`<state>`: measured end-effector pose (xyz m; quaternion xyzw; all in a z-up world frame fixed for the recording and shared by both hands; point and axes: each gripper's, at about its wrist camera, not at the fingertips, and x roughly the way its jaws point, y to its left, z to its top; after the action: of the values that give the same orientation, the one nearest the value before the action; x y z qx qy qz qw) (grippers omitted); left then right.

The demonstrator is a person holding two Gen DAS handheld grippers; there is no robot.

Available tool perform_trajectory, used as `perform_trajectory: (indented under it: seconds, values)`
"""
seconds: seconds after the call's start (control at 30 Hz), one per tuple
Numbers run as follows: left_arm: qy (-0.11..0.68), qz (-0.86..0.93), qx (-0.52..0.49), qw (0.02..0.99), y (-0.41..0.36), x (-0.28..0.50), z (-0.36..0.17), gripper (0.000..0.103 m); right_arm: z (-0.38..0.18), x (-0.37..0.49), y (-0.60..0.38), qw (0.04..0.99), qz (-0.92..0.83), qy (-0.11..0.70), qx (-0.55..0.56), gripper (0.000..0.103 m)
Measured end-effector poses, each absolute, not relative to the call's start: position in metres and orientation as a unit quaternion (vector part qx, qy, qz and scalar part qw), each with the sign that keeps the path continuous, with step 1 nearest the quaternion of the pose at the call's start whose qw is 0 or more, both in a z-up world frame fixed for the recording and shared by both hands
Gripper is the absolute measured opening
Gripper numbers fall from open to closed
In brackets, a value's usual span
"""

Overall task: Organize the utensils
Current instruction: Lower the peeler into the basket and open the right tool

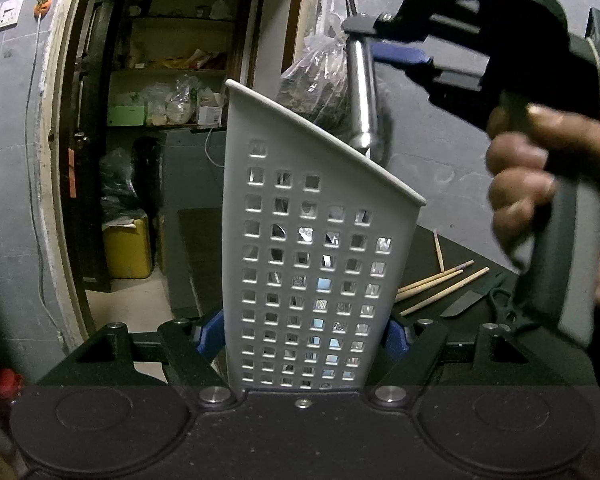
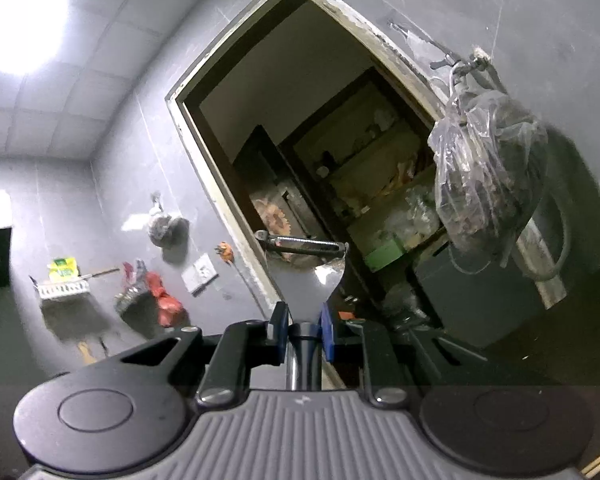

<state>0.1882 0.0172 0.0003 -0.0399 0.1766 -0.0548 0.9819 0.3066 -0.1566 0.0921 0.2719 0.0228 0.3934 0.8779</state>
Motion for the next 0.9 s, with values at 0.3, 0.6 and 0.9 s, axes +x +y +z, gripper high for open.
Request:
perform_trajectory:
  seconds: [0.3,0.6,0.9]
  values:
    - [0.176,-0.058,-0.043,0.982,0.021,0.189,-0.003,0.078,0.076,0.301,-0.151,0.891,0.375,0.017,0.255,0.020]
    - [0.176,-0.058,-0.044,0.982,0.021,0.189,-0.003,0.078,0.067,0.285,-0.154,0.905,0.366,0.021,0.215,0.020]
    - [0.176,-0.058,-0.043,0.982,0.021,0.189,-0.003,0.078,0.064,0.267,-0.161,0.915,0.360,0.029,0.181,0.020]
